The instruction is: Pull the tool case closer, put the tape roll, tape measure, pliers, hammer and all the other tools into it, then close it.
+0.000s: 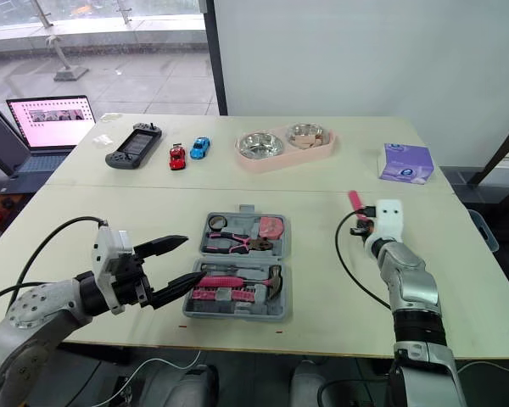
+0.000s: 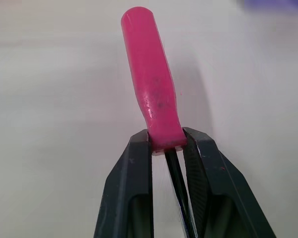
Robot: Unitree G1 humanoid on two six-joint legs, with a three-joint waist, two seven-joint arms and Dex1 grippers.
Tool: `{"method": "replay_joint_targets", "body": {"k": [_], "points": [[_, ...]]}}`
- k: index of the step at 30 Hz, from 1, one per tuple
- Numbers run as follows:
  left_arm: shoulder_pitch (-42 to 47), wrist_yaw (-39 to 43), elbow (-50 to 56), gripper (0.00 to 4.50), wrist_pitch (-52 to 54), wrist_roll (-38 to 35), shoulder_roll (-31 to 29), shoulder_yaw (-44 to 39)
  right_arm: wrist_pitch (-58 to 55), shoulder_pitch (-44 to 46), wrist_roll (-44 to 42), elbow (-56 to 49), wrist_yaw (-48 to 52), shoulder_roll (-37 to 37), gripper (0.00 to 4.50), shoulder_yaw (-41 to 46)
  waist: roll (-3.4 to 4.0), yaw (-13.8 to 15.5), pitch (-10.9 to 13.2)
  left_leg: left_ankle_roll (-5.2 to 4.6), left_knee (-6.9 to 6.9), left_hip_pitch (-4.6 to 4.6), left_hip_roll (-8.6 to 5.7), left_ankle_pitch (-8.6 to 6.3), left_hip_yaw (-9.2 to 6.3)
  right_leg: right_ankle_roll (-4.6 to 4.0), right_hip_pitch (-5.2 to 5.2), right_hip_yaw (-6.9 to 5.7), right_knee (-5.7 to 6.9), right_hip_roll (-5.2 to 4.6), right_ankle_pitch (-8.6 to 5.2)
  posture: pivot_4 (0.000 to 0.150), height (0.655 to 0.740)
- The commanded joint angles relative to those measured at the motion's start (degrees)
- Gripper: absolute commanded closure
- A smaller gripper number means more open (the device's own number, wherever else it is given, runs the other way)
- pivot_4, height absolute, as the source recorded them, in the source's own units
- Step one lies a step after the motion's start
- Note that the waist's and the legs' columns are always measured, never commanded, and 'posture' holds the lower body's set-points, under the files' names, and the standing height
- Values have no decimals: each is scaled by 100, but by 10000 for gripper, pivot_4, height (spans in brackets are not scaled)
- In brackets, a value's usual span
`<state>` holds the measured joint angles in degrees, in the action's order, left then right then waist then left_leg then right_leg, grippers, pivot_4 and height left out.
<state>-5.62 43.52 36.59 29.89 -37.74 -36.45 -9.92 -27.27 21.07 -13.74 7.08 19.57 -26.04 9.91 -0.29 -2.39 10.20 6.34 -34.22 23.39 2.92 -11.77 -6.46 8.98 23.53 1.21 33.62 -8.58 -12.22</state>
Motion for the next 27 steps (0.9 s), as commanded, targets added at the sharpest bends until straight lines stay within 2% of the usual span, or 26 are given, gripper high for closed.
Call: {"method": "replay_joint_targets", "body": {"k": [1,7,11,16,19,23,27], "points": [[-73,150,-131,0,-67,-55,-204,-289,-447,-125,-507,-1700,1156,-598,41261,-401,2,-4,2,0,1,-1,0,0,0,3,0,0,0,0,-3,1500,7400],[-103,381,-606,0,-269,-13,-298,-497,-1726,163,-1313,-3089,2050,-1287,41261,-916,-4,7,5,1,-1,0,0,-1,-2,21,1,-1,-3,-1,-17,1500,7400],[-394,911,-1060,0,-1233,314,-265,-749,-2956,677,-1638,-3809,2242,-1572,41261,-1728,-5,-12,6,1,-2,5,0,-1,-2,16,12,-1,-4,-2,-13,1500,7400],[-840,1998,-1640,0,-2121,381,-615,-1192,-4213,1250,-1985,-4252,1978,-1211,41261,-2525,-8,6,5,2,6,28,0,-2,-2,-8,39,-2,-5,-2,0,1500,7400],[-1027,2857,-2037,0,-2462,228,-918,-1468,-4704,1721,-1906,-4099,1715,-683,41261,-3173,-8,-2,4,2,-3,84,1,0,-3,-14,99,-1,17,-1,5,1500,7400],[-1114,3330,-2348,0,-2686,319,-1093,-1492,-4935,2111,-1747,-3893,1678,-556,41261,-3854,-8,23,4,2,-5,87,0,1,-5,-13,108,-1,36,-2,3,1500,7400],[-1279,3494,-2417,0,-2836,379,-1085,-1508,-5275,2276,-1733,-3829,1494,-307,41261,-4172,-10,-7,3,2,-6,87,0,1,-5,-12,109,-1,41,-1,3,1500,7400]]}}
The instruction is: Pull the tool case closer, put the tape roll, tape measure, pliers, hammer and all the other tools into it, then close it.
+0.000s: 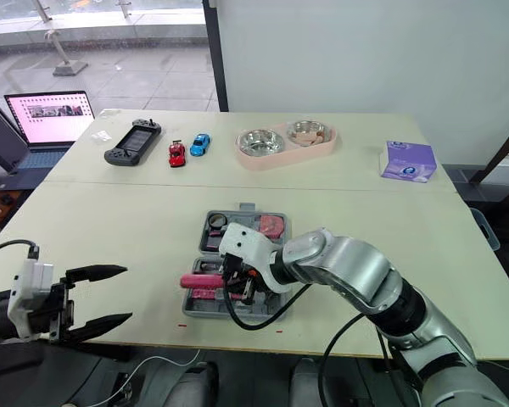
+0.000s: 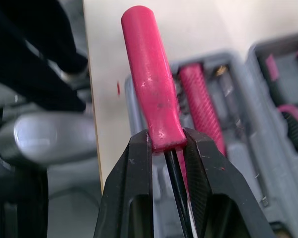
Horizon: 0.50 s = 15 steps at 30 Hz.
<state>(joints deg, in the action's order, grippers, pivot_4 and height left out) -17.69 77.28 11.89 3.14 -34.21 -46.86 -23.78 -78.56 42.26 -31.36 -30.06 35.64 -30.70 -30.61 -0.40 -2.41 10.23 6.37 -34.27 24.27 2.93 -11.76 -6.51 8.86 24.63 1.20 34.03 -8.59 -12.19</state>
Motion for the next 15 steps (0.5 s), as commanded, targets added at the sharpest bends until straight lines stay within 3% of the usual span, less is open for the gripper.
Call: {"method": "replay_joint_targets", "body": {"k": [1,15], "points": [[-120,156,69,0,-203,36,-40,-124,-225,167,44,-129,-182,225,41261,-165,0,-8,0,0,0,0,1,0,-1,0,2,0,4,1,0,1500,7400],[-641,170,521,0,-227,-22,-62,-211,-237,-163,324,-140,-794,595,41261,-683,0,-15,0,-2,0,-3,1,2,-6,1,3,0,14,3,0,1500,7400]]}}
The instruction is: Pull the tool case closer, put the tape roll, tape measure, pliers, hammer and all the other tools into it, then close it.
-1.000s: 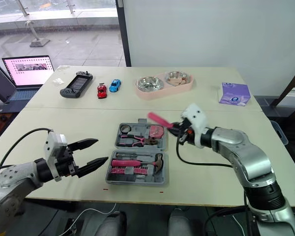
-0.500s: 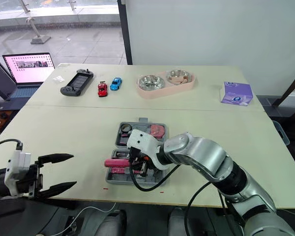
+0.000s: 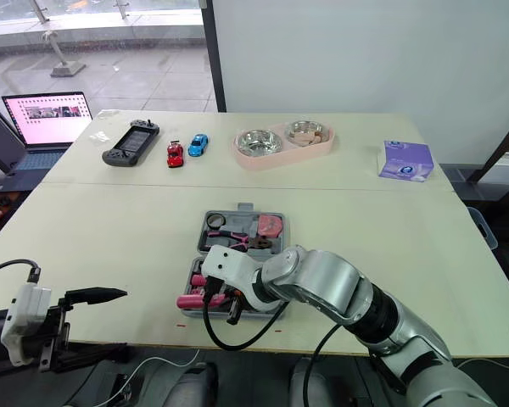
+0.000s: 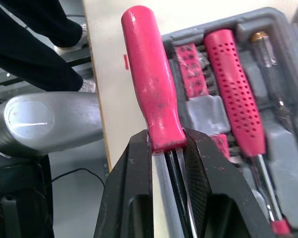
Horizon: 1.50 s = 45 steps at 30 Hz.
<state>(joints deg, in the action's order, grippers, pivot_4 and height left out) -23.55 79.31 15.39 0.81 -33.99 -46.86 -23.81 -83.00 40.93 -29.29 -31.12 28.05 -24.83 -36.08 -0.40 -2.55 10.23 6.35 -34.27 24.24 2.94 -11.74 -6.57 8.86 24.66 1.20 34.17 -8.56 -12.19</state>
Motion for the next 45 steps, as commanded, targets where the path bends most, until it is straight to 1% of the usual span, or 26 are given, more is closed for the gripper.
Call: {"method": "replay_joint_targets", "body": {"k": [1,8,13,25,45], "points": [[-70,-46,184,0,13,-41,-67,-222,269,-53,152,4,-38,-3,41261,-192,0,-2,0,0,0,0,0,0,0,0,0,0,0,0,0,1500,7400],[-191,-94,229,0,11,-27,-60,-314,735,-111,507,419,-44,-1,41261,-547,0,-5,0,-1,0,-2,0,1,0,0,0,0,2,0,0,1500,7400],[-256,-123,256,0,-1,-13,-32,-342,911,-99,665,633,34,32,41261,-646,-1,-3,0,-1,0,-2,0,1,0,0,0,1,1,0,0,1500,7400],[-269,-223,205,0,-14,-2,-40,-361,937,-69,911,787,181,134,41261,-910,0,-7,0,-1,0,-2,0,1,-1,0,0,0,3,0,0,1500,7400],[-203,-376,140,0,-24,95,5,-291,928,-27,1082,836,357,252,41261,-952,-1,-5,0,-1,0,-2,0,1,-1,1,0,0,4,1,0,1500,7400]]}}
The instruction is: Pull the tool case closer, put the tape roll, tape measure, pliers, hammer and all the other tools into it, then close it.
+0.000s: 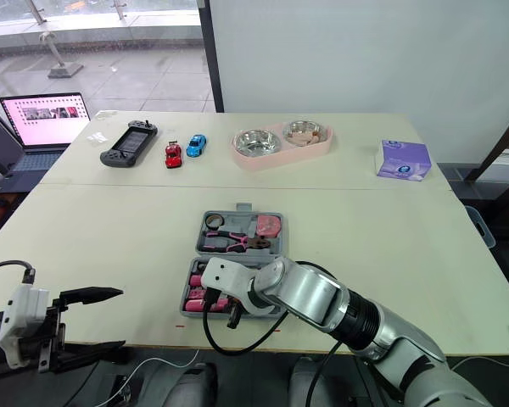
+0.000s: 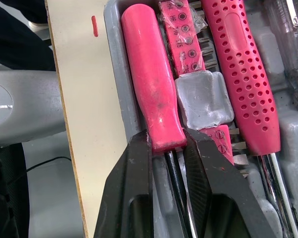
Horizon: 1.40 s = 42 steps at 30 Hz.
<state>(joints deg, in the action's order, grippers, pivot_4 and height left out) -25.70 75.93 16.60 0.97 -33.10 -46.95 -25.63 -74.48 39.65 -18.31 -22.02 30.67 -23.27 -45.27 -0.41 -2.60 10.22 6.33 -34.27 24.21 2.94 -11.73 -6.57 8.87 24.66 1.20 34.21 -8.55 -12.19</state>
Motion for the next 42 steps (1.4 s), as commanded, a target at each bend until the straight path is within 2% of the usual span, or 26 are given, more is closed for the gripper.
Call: {"method": "replay_joint_targets", "body": {"k": [1,3,4,9,17,20,27,28,42], "points": [[10,-52,17,0,-30,0,22,-110,93,102,-1,-77,103,95,41261,-38,0,0,0,0,0,0,0,0,0,0,0,0,0,0,0,1500,7400],[13,-73,13,0,-20,-3,31,-99,126,96,22,-80,109,90,30494,-39,0,-2,0,0,0,0,0,0,0,0,0,0,0,0,0,1500,7400],[14,-79,12,0,-19,-3,32,-91,138,96,33,-82,113,84,26880,-45,-1,-2,-1,0,0,-1,0,0,0,0,0,0,1,0,0,1500,7400],[19,-83,-7,0,-16,-4,26,-73,205,89,68,-99,151,82,2225,3,-2,-3,-1,0,0,-4,0,0,0,0,-1,0,3,1,0,1500,7400],[87,-100,-63,0,3,9,21,-31,1015,-466,-159,-159,358,251,2225,703,-6,5,-4,-1,0,-5,0,1,-1,0,-3,0,4,1,0,1500,7400],[81,-85,-75,0,7,11,17,-26,1705,-961,-185,5,508,253,9418,962,-8,7,-5,-1,0,-6,0,1,-1,2,-5,0,3,1,-1,1500,7400],[80,-90,-86,0,9,14,23,-22,2791,-1563,-36,386,787,213,42997,1258,-9,-3,-6,0,-1,-16,0,2,-1,0,-10,0,5,1,1,1500,7400],[76,-90,-88,0,9,15,23,-26,2903,-1597,18,450,778,213,44521,1278,-9,-1,-6,0,-1,-17,0,3,-1,0,-10,1,5,1,1,1500,7400],[83,-156,-65,0,32,32,34,-15,3036,-1993,809,1154,857,-56,44521,910,-24,5,-19,2,0,-35,0,4,-1,0,-26,1,5,0,0,1500,7400]]}}
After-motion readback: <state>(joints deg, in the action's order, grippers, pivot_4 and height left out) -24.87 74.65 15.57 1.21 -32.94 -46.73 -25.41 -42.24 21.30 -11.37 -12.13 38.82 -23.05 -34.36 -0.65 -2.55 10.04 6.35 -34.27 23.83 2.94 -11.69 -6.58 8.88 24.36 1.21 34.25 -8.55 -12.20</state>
